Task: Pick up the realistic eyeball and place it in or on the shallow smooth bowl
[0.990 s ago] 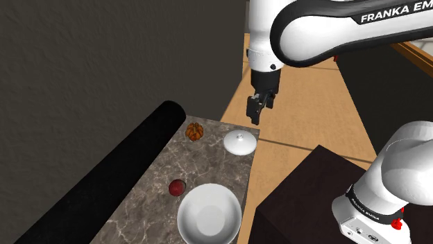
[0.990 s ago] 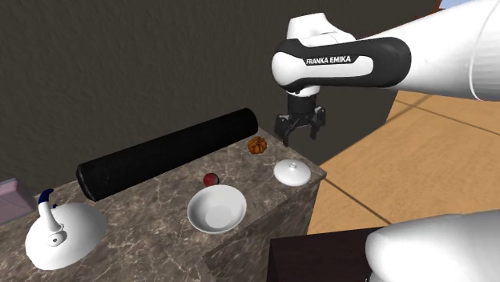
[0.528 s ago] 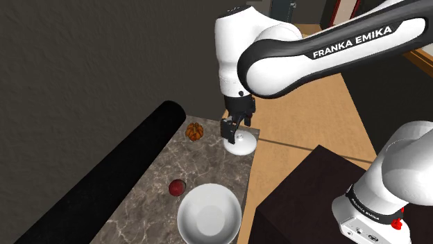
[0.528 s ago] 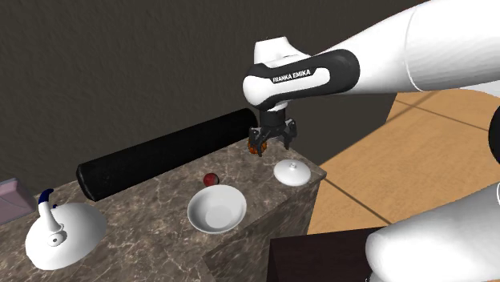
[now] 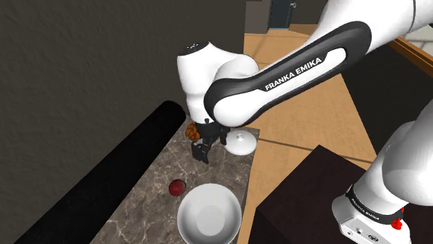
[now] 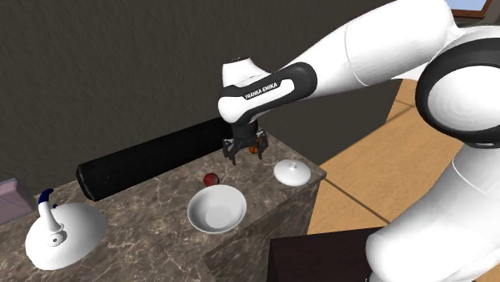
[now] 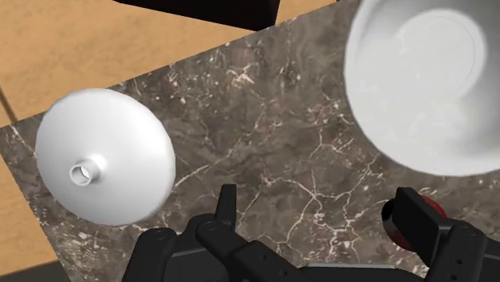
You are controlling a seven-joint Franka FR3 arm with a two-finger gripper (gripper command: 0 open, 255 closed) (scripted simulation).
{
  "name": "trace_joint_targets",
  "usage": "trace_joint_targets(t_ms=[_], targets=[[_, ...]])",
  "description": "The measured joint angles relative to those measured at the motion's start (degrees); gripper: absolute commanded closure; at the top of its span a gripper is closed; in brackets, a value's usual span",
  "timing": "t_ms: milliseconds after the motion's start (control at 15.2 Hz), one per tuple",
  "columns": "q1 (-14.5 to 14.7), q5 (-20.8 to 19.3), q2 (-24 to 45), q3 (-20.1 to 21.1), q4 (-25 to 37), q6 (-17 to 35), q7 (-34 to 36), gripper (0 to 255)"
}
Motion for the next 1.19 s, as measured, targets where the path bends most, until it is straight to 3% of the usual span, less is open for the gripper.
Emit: trace_joint_targets(t_ms=[396,858,1188], targets=[[4.2,-8.8,15.2,1.3,10.8,1.2,10.1,0],[12.2,-16.8,32.0,-1.4,26.1,-0.1,17.4,0],[13.6,-18.4,35.3,-2.4,27.0,2.0,18.7,0]])
